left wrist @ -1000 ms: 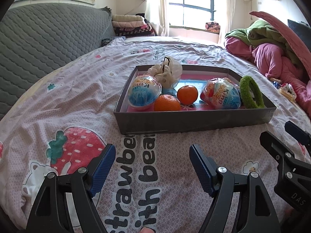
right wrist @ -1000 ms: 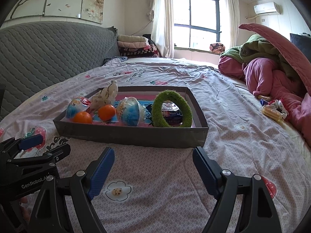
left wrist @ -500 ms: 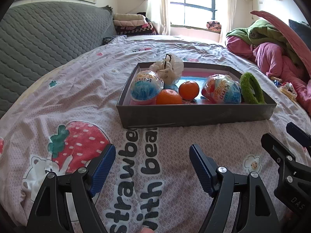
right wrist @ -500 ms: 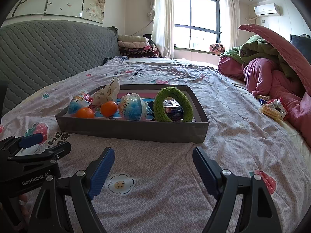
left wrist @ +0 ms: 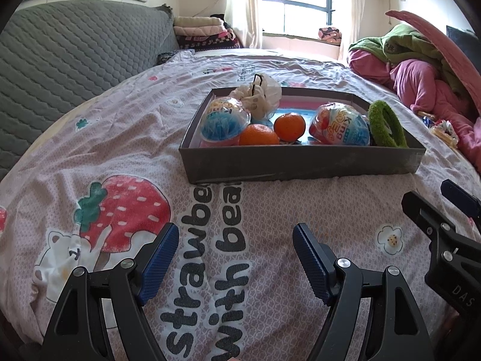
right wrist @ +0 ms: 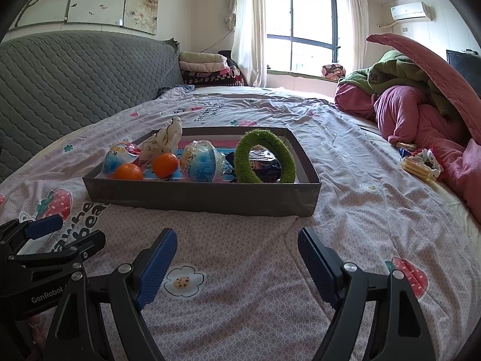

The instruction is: Organize objects

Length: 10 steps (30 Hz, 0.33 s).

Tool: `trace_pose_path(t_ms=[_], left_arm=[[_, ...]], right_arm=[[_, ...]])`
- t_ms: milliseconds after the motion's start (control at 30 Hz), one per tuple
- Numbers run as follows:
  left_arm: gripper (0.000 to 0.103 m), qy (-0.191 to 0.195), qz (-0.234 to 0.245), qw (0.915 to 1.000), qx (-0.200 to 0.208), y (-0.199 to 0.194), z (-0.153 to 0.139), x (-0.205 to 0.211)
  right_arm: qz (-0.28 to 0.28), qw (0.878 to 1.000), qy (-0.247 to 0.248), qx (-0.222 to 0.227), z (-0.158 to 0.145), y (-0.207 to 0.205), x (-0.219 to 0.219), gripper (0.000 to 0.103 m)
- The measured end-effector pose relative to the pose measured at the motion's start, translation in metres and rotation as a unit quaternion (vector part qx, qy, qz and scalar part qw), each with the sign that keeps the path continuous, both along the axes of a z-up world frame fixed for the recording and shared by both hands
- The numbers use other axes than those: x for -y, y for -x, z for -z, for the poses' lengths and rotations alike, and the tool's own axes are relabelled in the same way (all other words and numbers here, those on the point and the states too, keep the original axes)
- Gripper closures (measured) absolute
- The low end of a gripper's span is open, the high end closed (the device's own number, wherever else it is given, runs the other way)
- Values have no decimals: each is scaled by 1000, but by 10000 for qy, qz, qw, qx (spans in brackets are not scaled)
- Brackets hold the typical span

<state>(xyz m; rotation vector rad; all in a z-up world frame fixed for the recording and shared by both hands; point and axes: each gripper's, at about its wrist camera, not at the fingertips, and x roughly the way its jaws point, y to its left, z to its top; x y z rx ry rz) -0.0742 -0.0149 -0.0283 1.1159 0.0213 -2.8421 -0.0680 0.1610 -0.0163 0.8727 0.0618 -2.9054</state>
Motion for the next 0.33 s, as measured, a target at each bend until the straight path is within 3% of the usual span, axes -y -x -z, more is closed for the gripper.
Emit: trace_pose_path(t_ms=[333], left_arm=[[24, -10, 111, 9999, 57, 0, 4, -3]], right_arm=[[17, 10000, 13, -5, 0, 0, -1, 21]])
